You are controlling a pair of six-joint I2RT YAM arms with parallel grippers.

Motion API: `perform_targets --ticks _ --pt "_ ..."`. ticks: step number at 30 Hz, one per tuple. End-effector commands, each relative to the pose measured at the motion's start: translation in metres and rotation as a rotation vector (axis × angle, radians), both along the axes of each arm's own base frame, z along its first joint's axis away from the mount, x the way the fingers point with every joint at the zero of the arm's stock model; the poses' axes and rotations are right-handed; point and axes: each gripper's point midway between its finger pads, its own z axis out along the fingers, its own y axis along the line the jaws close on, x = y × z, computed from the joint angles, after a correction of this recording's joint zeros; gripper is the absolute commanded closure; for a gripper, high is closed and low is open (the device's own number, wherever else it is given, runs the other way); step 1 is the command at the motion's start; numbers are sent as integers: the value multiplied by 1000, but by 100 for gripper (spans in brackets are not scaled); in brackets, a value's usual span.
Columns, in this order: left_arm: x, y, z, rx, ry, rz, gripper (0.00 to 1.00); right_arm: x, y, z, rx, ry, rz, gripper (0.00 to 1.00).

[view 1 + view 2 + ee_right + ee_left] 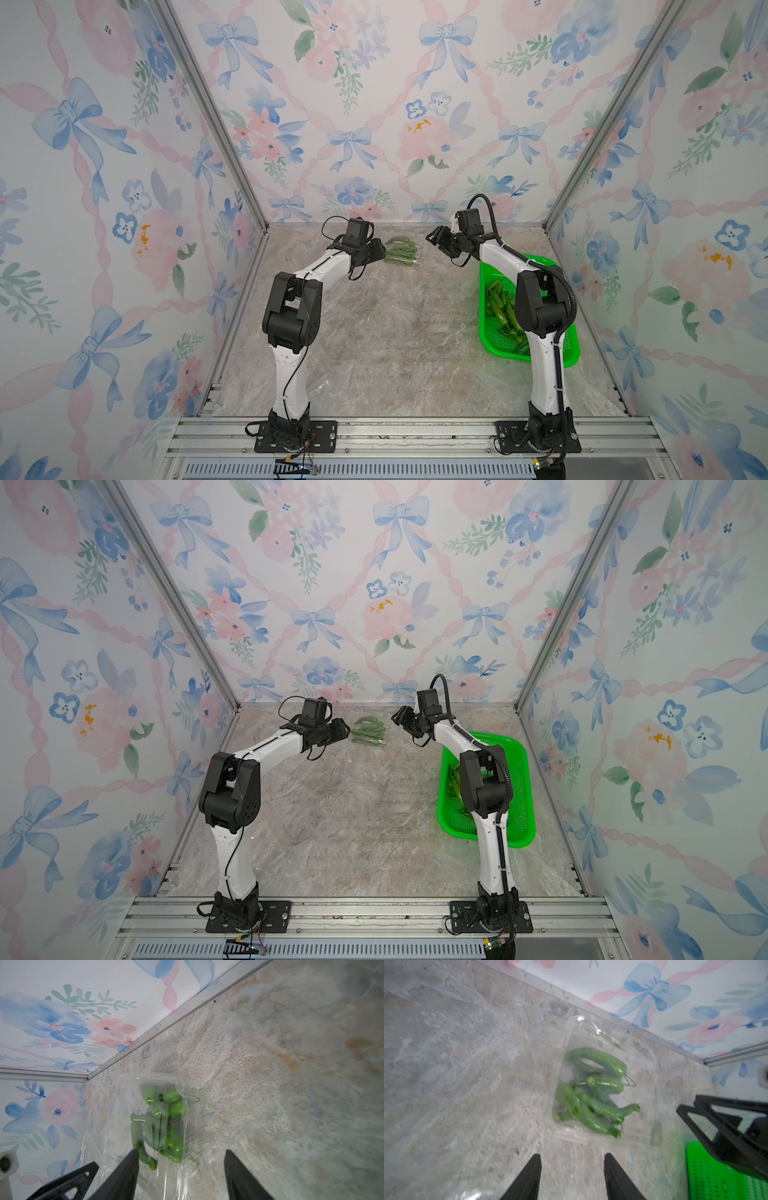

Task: Take small green peppers out of containers
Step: Move the packing box to the center of the board.

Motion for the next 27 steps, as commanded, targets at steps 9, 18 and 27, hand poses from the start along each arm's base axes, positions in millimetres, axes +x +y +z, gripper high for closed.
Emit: perform_targets --ticks 9,18,27 --pt "73 4 -8 -121 -34 45 46 24 31 -4 173 -12 -10 35" --pt "89 -30 -31 -225 -1 -30 47 26 51 -13 184 -3 16 36" --pt "43 -73 -30 -202 43 -138 50 -9 43 -5 141 32 38 43"
